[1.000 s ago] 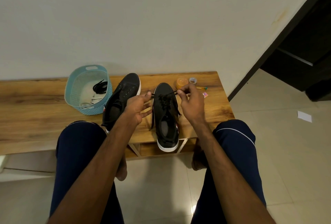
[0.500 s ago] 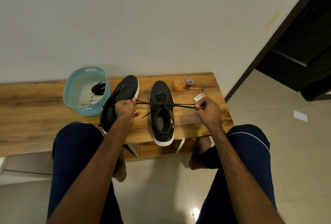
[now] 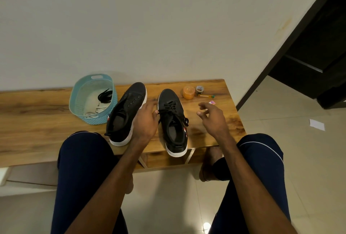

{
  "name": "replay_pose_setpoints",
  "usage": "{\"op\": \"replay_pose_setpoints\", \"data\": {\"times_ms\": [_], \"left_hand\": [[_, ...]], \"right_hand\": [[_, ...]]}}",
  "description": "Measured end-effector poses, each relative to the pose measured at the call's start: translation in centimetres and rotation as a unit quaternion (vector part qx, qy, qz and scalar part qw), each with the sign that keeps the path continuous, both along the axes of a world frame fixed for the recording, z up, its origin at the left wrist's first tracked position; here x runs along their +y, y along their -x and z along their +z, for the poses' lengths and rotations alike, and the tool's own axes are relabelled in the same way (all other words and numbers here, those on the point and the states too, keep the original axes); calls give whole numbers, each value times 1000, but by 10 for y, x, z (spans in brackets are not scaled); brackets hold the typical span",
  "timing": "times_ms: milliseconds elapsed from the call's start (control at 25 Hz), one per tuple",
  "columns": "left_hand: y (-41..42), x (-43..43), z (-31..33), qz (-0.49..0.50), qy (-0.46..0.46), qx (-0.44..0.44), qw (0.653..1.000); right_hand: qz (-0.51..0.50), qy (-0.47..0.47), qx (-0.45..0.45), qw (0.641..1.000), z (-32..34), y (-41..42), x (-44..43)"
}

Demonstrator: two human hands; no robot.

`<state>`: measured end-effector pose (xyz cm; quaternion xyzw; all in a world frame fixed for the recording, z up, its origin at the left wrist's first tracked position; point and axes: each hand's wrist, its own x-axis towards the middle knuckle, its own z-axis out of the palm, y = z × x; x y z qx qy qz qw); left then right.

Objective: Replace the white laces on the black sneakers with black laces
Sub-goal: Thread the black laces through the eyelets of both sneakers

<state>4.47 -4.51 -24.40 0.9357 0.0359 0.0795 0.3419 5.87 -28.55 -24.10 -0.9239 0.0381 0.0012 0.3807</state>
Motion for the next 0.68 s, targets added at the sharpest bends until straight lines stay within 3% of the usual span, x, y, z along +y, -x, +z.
{"op": "replay_pose_setpoints", "data": {"times_ms": [160, 400, 680], "left_hand": [[-2, -18, -9, -122, -40, 54, 990], [-4, -24, -11, -44, -43, 23, 998], [-6, -7, 10, -73, -13, 245, 967]], "right_hand": [[136, -22, 2, 990, -5, 4, 33], [96, 75, -17, 992, -6, 5, 48], [89, -98, 132, 982, 12, 2, 35]]}}
